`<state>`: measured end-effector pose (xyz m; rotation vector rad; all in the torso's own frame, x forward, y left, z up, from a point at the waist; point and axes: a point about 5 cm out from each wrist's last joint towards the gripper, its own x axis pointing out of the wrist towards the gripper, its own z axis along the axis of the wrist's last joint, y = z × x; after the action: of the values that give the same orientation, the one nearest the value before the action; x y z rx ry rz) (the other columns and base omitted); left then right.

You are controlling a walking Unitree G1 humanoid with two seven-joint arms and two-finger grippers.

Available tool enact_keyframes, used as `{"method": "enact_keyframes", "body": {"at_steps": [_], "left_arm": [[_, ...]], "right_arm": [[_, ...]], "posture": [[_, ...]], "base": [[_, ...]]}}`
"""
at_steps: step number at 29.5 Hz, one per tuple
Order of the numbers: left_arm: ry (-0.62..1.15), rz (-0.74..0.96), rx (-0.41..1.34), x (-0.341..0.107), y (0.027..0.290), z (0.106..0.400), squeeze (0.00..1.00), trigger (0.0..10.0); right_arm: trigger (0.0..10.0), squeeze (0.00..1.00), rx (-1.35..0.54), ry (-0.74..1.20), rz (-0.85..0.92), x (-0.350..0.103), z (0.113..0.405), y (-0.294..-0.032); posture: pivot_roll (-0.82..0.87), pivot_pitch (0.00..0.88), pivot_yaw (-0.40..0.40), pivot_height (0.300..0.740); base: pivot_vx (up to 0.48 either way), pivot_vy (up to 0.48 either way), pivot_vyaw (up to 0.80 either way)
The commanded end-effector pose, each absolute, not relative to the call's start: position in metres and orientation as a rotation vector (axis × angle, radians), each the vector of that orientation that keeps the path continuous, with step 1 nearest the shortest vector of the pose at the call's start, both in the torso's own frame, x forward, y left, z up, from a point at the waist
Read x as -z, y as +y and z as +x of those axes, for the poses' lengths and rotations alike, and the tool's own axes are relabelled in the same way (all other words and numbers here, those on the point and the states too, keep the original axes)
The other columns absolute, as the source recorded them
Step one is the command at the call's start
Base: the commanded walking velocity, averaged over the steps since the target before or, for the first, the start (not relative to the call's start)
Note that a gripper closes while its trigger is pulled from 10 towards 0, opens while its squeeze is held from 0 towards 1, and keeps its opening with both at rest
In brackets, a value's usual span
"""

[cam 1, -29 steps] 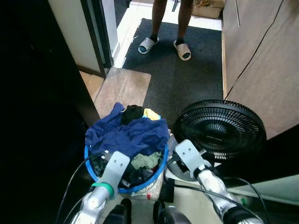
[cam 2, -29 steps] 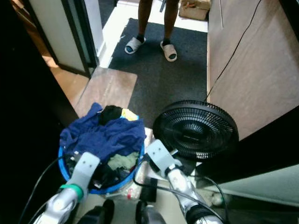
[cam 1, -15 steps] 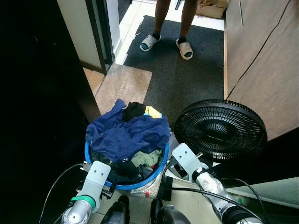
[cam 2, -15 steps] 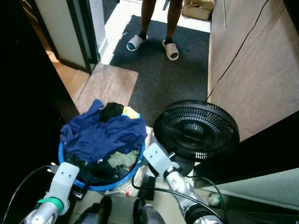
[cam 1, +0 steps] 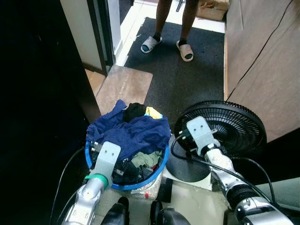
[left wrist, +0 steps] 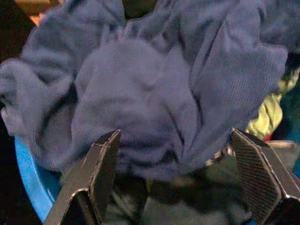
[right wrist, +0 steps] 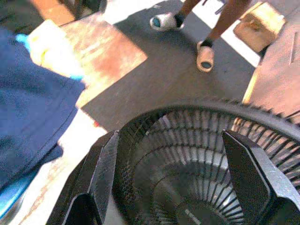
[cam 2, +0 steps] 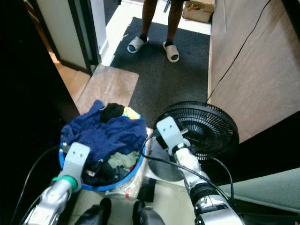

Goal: Clothes washing

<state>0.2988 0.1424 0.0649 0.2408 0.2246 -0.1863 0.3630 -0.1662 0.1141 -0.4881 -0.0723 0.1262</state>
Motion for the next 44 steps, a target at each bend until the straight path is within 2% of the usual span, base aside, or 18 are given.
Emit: {"method": "enact_keyframes", "body": {"at_steps": [1,4,9,14,25,31,36,40,42,44], "left_arm": [[0.272,0.243,0.2,-0.053,0.14,0.298,0.0,10.0],[0.235,0.267,0.215,-0.065,0.132,0.318,0.0,10.0],[0.225,0.264,0.214,-0.069,0.132,0.323,0.0,10.0],[0.257,0.273,0.208,-0.056,0.141,0.311,0.0,10.0],[0.272,0.295,0.268,-0.033,0.13,0.284,0.0,10.0],[0.233,0.296,0.269,-0.037,0.145,0.251,0.0,10.0],[0.309,0.293,0.224,-0.022,0.16,0.232,0.0,10.0],[0.337,0.282,0.181,-0.014,0.165,0.237,0.0,10.0],[0.32,0.283,0.176,-0.017,0.162,0.248,0.0,10.0],[0.279,0.284,0.181,-0.027,0.154,0.271,0.0,10.0]], "right_arm": [[10.0,0.0,-0.108,-0.049,-0.482,-0.108,0.36,-0.171],[10.0,0.0,-0.099,-0.049,-0.487,-0.111,0.364,-0.169],[10.0,0.0,-0.1,-0.051,-0.486,-0.111,0.364,-0.168],[10.0,0.0,-0.091,-0.046,-0.477,-0.108,0.361,-0.172],[10.0,0.0,-0.1,-0.028,-0.473,-0.098,0.355,-0.171],[10.0,0.0,-0.091,-0.019,-0.464,-0.093,0.351,-0.175],[10.0,0.0,-0.083,0.0,-0.458,-0.087,0.347,-0.177],[10.0,0.0,-0.078,0.014,-0.453,-0.082,0.344,-0.178],[10.0,0.0,-0.076,0.018,-0.452,-0.081,0.343,-0.178],[10.0,0.0,-0.075,0.021,-0.452,-0.079,0.342,-0.178]], "posture": [[0.12,0.223,0.012,0.74],[0.12,0.215,0.015,0.74],[0.12,0.214,0.017,0.74],[0.11,0.214,0.016,0.74],[0.11,0.213,0.008,0.74],[0.11,0.193,0.01,0.74],[0.12,0.184,0.007,0.74],[0.11,0.18,0.005,0.74],[0.11,0.178,0.004,0.74],[0.1,0.176,0.006,0.74]], "base": [[0.0,0.0,0.0],[0.0,0.0,0.0],[0.0,0.0,0.0],[0.0,0.0,0.0],[0.0,0.0,0.0],[0.0,0.0,0.0],[0.0,0.0,0.0],[0.0,0.0,0.0],[0.0,0.0,0.0],[0.0,0.0,0.0]]}}
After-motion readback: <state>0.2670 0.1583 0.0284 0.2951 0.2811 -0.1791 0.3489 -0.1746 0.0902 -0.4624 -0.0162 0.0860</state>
